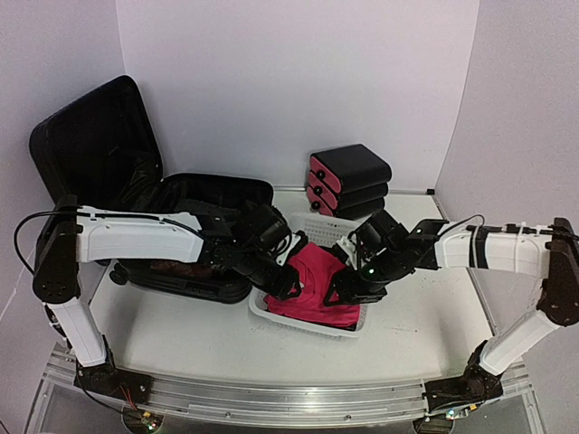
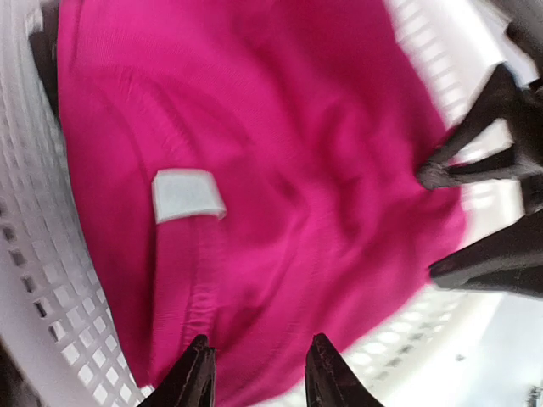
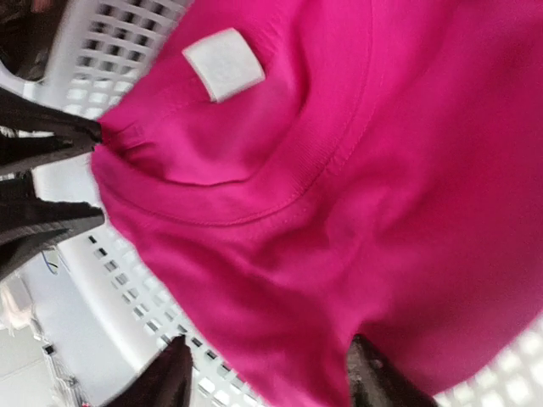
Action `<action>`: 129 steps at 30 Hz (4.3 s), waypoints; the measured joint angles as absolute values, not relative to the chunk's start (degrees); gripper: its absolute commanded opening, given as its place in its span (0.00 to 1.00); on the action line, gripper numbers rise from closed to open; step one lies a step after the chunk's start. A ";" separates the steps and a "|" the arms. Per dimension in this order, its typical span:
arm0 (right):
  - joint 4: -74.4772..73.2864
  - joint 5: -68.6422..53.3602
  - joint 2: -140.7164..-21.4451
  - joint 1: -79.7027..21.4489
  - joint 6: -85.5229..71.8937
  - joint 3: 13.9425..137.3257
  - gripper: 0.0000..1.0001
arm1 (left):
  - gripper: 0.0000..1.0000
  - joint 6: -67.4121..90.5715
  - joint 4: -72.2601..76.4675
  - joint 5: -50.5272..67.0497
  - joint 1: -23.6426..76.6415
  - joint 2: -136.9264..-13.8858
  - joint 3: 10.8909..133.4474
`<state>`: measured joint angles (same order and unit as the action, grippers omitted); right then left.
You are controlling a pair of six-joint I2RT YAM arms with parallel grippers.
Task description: Open, take out, and arrange the luggage
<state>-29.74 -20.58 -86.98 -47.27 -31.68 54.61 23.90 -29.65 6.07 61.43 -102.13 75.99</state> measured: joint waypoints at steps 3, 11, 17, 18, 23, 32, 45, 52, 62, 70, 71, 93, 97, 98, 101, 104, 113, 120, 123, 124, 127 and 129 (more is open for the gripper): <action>-32.14 -18.04 -84.42 -47.22 -29.98 57.06 0.83 | 0.52 23.68 -29.91 6.37 61.41 -100.07 78.43; -36.38 -12.38 -82.13 -47.11 -22.41 61.95 0.98 | 0.72 23.44 -29.56 5.41 54.70 -87.15 74.02; -38.02 -12.10 -81.87 -47.11 -19.27 61.95 0.98 | 0.79 26.22 -31.14 4.27 42.98 -73.58 65.01; -38.15 -12.32 -81.87 -47.11 -18.98 61.95 0.98 | 0.79 26.48 -32.10 4.25 40.80 -71.83 64.29; -38.26 -14.02 -81.87 -47.11 -18.11 61.95 0.98 | 0.81 23.64 -36.36 9.47 23.79 -68.58 63.66; -37.85 -15.68 -81.84 -47.11 -17.74 61.41 0.98 | 0.94 12.73 -46.72 7.81 17.10 -85.17 70.08; -37.87 -16.51 -81.73 -47.11 -16.86 60.25 0.98 | 0.93 8.75 -48.62 6.79 12.05 -94.13 74.83; -37.82 -17.72 -81.76 -47.11 -15.88 60.27 0.98 | 0.92 8.64 -48.60 9.15 8.58 -97.45 74.87; -37.89 -18.76 -86.63 -47.13 -13.39 67.00 0.98 | 0.92 7.51 -48.51 9.04 8.84 -100.92 74.87; -37.43 -18.68 -92.49 -47.13 -10.55 78.76 0.98 | 0.84 7.35 -48.45 8.88 8.84 -101.34 74.87; -36.97 -18.63 -93.41 -47.16 -10.22 80.05 0.98 | 0.81 7.35 -48.42 9.02 8.84 -101.49 74.87; -28.34 -14.68 -127.15 -51.81 14.92 117.10 0.77 | 0.17 9.32 -47.99 12.75 8.80 -99.00 74.89; -27.46 -15.79 -133.84 -52.42 17.54 124.88 0.77 | 0.12 9.41 -47.97 13.93 8.80 -97.82 75.00; -27.33 -15.84 -135.39 -52.56 18.06 126.56 0.77 | 0.11 9.39 -47.99 14.15 8.80 -97.54 75.00; -25.98 -15.81 -139.26 -53.43 19.16 129.82 0.78 | 0.10 9.47 -48.07 14.98 8.80 -96.86 75.18; -24.40 -15.68 -142.17 -54.70 19.79 131.68 0.76 | 0.08 9.50 -48.18 16.01 8.80 -96.14 76.01; -18.13 -12.95 -150.69 -58.52 19.90 140.05 0.78 | 0.05 10.52 -48.62 19.46 8.91 -93.80 78.76; -12.71 -7.92 -155.37 -60.01 20.34 143.52 0.84 | 0.04 10.63 -48.99 20.93 8.95 -93.38 79.70; -9.89 -4.27 -156.86 -60.60 20.97 143.52 0.95 | 0.04 10.83 -49.43 21.37 8.95 -93.38 80.38; -8.82 -2.81 -157.38 -60.82 21.28 143.52 0.98 | 0.03 10.94 -49.52 21.50 8.95 -93.38 80.60; -6.63 1.02 -158.56 -61.10 22.72 143.87 0.98 | 0.03 10.96 -49.54 21.98 8.95 -93.36 81.01; -5.50 3.03 -159.26 -61.25 23.73 144.29 0.98 | 0.02 10.96 -49.56 22.15 8.95 -93.36 81.01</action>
